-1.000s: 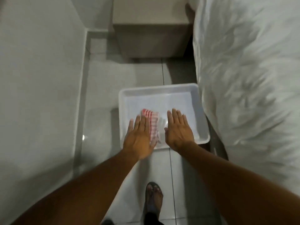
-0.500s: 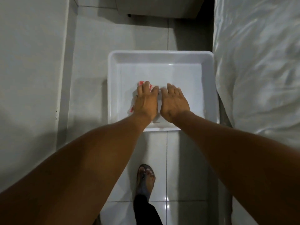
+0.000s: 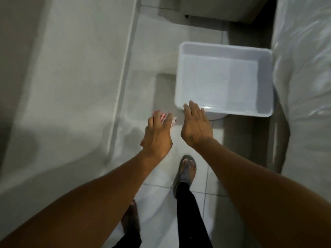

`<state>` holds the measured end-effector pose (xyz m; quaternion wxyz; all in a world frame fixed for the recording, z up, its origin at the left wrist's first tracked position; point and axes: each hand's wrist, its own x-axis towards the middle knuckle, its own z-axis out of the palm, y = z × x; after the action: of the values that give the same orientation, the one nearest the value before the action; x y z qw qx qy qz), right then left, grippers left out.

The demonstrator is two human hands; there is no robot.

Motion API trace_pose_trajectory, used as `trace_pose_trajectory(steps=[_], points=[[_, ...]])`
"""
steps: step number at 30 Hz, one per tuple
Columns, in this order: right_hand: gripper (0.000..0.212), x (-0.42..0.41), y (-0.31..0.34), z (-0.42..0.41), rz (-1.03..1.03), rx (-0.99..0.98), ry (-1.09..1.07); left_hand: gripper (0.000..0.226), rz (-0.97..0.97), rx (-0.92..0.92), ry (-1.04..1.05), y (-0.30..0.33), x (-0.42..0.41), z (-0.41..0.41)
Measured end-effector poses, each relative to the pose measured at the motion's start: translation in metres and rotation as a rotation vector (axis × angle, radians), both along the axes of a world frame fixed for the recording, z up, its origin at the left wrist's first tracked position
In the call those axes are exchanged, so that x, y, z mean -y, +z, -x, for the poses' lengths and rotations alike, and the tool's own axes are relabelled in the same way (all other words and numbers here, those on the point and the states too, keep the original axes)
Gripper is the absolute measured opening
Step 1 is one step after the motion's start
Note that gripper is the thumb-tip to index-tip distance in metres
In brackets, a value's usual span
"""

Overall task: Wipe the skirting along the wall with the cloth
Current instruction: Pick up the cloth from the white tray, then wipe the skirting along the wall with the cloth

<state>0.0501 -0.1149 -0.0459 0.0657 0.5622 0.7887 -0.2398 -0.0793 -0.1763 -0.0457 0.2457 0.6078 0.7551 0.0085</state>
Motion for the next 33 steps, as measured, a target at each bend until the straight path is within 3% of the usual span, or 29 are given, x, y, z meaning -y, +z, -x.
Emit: trace_pose_trajectory(steps=[5, 12, 15, 21, 24, 28, 33], points=[[0.063, 0.097, -0.043, 0.068, 0.071, -0.015, 0.072, 0.089, 0.136, -0.061, 0.034, -0.035, 0.126, 0.075], [0.064, 0.157, -0.198, 0.107, 0.143, 0.02, 0.205, 0.078, 0.19, -0.146, 0.014, -0.189, 0.229, 0.138], [0.062, 0.16, -0.266, 0.11, 0.158, 0.05, 0.186, 0.077, 0.167, -0.16, 0.012, -0.254, 0.235, 0.158], [0.068, 0.17, -0.371, 0.119, 0.212, 0.128, 0.388, 0.085, 0.186, -0.287, 0.088, -0.351, 0.228, 0.181], [0.082, 0.163, -0.386, 0.123, 0.169, 0.143, 0.393, 0.091, 0.111, -0.306, 0.028, -0.378, 0.244, 0.181], [0.11, 0.134, -0.391, 0.139, 0.228, 0.306, 0.435, 0.055, -0.091, -0.246, -0.082, -0.399, 0.223, 0.204], [0.129, 0.098, -0.388, 0.163, 0.311, 0.394, 0.398, 0.072, -0.094, -0.193, -0.01, -0.407, 0.142, 0.212]])
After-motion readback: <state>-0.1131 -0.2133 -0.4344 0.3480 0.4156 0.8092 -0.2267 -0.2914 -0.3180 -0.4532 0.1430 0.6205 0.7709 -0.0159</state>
